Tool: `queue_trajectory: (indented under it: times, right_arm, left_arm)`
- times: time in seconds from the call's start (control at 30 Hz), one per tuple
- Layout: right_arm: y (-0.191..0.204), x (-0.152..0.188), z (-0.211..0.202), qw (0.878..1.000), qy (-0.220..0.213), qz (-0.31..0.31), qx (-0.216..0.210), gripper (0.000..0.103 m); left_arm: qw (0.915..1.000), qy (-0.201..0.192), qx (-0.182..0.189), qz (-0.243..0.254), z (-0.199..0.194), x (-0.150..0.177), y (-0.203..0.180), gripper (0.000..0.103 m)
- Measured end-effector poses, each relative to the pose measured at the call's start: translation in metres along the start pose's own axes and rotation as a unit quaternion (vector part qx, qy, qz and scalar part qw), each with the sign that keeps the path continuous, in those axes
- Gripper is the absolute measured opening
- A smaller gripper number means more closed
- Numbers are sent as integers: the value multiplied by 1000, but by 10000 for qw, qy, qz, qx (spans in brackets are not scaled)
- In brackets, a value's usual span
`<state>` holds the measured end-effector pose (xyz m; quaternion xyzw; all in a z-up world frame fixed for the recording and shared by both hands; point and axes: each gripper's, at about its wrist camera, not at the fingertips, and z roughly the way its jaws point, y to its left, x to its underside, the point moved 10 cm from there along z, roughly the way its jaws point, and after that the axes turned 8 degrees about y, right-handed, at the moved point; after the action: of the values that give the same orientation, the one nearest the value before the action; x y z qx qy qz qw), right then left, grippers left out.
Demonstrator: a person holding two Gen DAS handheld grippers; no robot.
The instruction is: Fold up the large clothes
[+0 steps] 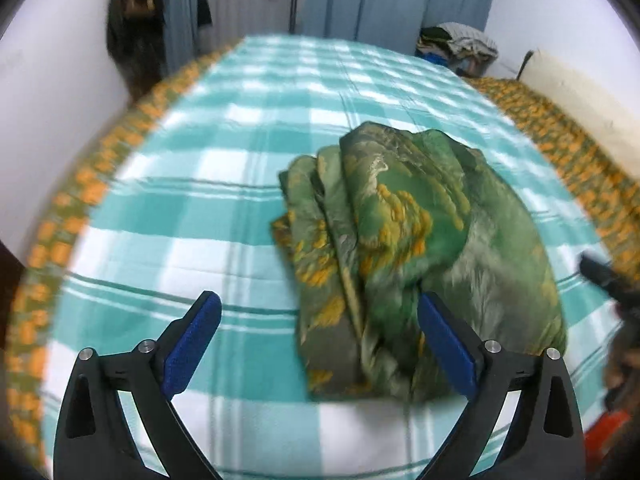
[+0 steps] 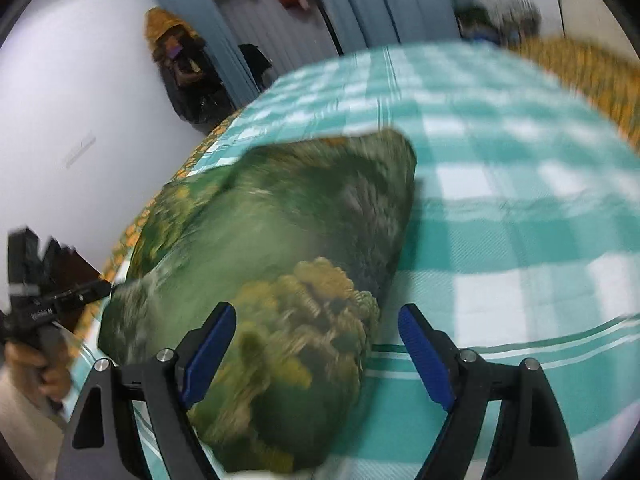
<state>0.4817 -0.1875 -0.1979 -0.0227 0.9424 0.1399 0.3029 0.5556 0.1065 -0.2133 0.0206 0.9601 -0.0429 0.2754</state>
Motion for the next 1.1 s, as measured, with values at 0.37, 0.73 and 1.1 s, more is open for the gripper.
queue_trajectory:
  times: [0.37, 0.73, 1.1]
  right_arm:
    - [39, 16, -134, 9868, -1133, -818, 820, 85]
    - [25, 22, -169, 9864, -1264, -358, 986, 93]
    - [44, 40, -163, 9817, -986, -663, 1487, 93]
  left_arm:
    - [9945, -892, -467, 297, -87, 9, -48, 102]
    - [9854, -1531, -675, 308, -149, 11, -71, 103]
    - [9760, -1597, -1463, 220, -172, 36, -80, 103]
